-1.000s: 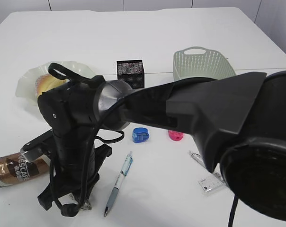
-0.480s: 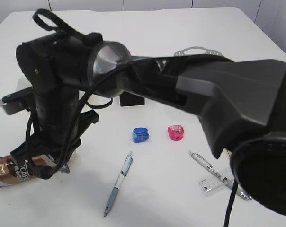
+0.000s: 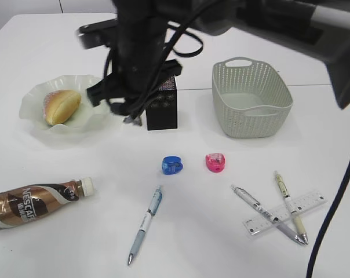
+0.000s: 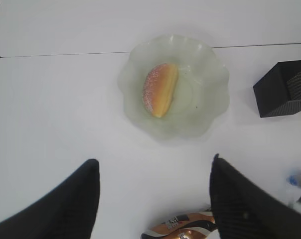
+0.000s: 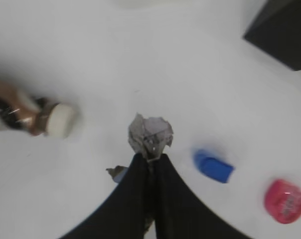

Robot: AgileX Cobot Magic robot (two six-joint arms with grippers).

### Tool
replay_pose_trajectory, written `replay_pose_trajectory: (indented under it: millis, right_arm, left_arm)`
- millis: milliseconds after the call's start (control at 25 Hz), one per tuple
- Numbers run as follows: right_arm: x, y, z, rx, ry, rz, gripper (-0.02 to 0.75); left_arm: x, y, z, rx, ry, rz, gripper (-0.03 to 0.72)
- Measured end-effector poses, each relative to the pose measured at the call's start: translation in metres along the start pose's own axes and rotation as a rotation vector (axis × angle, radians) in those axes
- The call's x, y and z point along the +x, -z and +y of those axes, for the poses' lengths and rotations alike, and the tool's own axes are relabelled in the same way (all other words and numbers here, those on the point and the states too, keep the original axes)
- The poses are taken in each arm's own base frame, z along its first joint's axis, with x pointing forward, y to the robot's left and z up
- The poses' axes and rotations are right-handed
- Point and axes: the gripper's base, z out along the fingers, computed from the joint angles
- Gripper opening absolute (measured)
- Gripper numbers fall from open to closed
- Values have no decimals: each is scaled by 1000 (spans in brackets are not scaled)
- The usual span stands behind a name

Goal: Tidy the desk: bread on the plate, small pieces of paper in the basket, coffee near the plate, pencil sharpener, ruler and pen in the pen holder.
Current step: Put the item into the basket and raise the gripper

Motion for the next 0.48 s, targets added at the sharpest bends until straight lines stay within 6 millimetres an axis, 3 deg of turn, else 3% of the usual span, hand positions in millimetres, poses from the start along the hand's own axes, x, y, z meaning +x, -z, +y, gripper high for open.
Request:
replay_pose_trajectory:
  millis: [120, 240, 400, 480]
  right_arm:
    - [-8, 8, -53, 53, -94, -37, -2]
    - [-8, 19, -120, 116, -217, -72, -2]
    - [7, 30, -199, 221, -361, -79, -3]
    - [16, 34, -228, 258, -417, -78, -3]
  left_arm:
    - [0, 0, 0, 0, 0, 0, 504]
    - [0, 0, 0, 0, 0, 0, 504]
    - [0, 0, 0, 0, 0, 0, 504]
    - [0, 0, 0, 0, 0, 0, 504]
